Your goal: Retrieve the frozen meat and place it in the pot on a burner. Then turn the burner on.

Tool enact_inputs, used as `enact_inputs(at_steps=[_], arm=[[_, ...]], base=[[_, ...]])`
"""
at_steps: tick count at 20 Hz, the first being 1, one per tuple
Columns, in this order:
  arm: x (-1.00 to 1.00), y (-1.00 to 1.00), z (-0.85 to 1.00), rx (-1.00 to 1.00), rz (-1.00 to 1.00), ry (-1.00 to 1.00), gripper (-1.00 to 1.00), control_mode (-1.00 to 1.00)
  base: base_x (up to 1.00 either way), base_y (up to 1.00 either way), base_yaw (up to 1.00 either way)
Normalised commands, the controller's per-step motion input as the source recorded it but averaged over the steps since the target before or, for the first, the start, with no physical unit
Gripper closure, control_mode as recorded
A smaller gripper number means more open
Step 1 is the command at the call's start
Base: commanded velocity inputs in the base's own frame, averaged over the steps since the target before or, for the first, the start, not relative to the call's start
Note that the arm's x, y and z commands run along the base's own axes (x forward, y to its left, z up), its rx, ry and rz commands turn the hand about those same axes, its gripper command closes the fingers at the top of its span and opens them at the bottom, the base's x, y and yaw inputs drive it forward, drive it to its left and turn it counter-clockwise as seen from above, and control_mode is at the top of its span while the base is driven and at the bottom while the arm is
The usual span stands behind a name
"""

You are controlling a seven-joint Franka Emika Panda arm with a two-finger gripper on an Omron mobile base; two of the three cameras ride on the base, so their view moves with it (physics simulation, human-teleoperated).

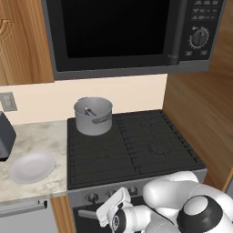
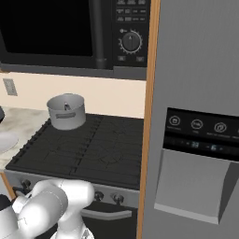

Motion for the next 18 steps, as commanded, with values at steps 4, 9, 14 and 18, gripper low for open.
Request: enact_inputs(at_steps=[4,9,14,18], arm=[[0.0,0.3,0.0,-1.0,0.35,0.09,1.0,-1.0],[0.0,0.32,0.0,-1.0,0.4,0.06,1.0,-1.0],[0.0,0.27,0.0,-1.0,0.42,0.05,1.0,-1.0],[0.0,0.26,0.0,-0.98,0.41,0.16,1.0,-1.0]], base=[[0.0,0.0,0.0],[0.0,0.0,0.0],[0.0,0.0,0.0],[0.0,0.0,0.0]])
